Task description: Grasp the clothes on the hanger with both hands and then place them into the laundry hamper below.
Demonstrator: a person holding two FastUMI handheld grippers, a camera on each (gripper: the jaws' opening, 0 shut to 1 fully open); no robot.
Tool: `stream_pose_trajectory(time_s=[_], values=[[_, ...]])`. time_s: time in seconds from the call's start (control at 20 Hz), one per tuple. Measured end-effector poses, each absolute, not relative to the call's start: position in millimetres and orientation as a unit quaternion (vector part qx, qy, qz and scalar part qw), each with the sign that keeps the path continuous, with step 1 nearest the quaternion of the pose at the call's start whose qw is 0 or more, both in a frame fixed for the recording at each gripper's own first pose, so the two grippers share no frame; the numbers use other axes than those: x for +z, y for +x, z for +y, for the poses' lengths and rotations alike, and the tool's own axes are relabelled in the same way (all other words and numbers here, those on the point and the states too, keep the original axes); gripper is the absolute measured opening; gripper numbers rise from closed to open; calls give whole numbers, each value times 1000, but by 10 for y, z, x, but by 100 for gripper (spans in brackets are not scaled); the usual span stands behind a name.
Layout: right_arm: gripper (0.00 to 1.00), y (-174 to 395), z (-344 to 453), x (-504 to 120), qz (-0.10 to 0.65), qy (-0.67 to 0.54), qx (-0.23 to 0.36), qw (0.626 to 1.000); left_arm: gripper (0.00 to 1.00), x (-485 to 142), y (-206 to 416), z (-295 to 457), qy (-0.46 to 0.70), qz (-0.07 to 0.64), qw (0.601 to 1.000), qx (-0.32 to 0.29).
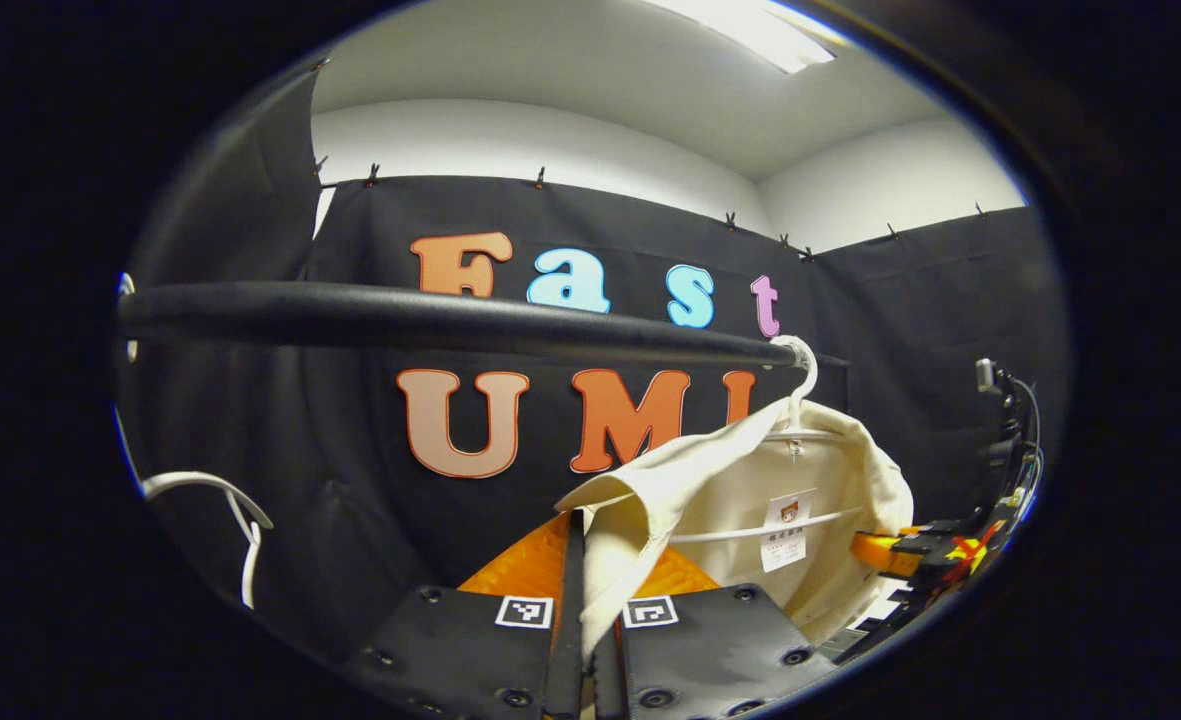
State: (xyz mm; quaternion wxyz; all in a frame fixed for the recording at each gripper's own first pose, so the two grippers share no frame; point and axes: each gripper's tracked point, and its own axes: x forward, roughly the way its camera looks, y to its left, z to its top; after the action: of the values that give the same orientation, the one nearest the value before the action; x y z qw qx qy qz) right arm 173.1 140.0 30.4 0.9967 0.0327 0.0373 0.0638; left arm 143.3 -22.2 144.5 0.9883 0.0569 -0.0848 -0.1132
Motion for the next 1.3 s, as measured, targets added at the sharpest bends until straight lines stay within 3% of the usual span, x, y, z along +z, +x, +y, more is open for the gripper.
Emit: stream_pose_trajectory(time_s=[0.4,1.0,1.3], values=[[1,1568,642,1681,-76,-29,58,995,11,1736,1500,-20,63,-113,989,-76],[0,2146,567,1809,-40,-67,138,987,11,1590,1693,194,59,-100,993,-33],[0,2487,546,1873,-25,-122,175,977,14,1498,1752,278,102,-103,989,39]])
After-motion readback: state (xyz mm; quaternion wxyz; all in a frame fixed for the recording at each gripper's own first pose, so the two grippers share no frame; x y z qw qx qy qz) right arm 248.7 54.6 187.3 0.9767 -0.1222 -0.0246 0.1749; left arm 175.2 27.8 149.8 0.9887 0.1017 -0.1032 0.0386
